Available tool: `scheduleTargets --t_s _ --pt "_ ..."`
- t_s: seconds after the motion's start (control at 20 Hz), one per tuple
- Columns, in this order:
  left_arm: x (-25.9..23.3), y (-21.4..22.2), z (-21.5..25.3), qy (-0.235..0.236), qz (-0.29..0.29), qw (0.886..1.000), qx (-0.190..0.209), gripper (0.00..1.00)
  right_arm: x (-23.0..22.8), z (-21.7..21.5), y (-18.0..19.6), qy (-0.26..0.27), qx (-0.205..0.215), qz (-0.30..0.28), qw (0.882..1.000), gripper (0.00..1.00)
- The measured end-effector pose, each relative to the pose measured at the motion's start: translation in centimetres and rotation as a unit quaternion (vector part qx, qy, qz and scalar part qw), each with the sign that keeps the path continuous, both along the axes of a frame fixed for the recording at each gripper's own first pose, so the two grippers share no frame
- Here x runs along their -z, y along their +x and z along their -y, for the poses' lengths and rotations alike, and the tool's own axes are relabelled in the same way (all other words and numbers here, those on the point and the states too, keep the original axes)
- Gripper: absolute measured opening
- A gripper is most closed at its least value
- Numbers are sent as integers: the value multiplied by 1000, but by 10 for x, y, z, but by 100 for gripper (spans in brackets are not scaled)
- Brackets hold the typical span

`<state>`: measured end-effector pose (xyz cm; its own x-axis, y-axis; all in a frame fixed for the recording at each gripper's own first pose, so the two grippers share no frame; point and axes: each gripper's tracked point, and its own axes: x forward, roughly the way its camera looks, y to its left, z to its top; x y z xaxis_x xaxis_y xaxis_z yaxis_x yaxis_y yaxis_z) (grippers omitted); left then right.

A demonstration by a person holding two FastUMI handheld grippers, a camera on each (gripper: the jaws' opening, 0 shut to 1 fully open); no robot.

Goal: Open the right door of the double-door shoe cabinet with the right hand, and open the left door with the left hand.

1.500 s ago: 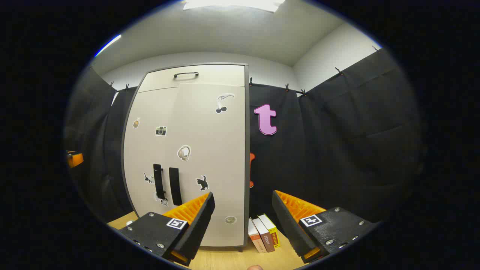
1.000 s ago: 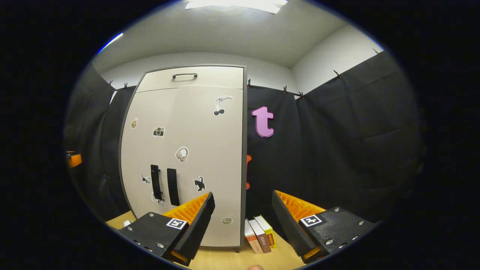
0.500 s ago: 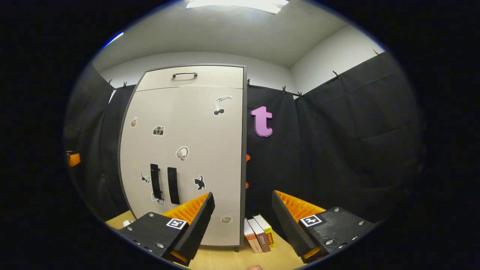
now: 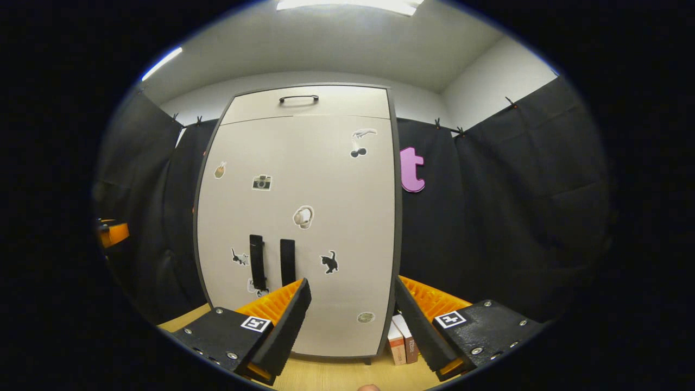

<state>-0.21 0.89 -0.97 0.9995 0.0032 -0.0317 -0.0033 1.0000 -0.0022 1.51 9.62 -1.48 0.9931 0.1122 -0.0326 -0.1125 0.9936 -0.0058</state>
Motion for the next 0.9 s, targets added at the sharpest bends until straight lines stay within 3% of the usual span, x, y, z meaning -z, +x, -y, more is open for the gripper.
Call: scheduleTargets --t_s 0.45,0.75,0.9 --pt "7 1 -11 6 0 1000 6 96 25 -81 56 11 -47 -30 998 94" --pt "15 2 -20 12 -3 1000 3 96 53 -109 111 -1 -38 -49 998 93" --pt "17 3 -21 15 -1 1000 3 96 63 -112 135 10 -27 -56 998 83"
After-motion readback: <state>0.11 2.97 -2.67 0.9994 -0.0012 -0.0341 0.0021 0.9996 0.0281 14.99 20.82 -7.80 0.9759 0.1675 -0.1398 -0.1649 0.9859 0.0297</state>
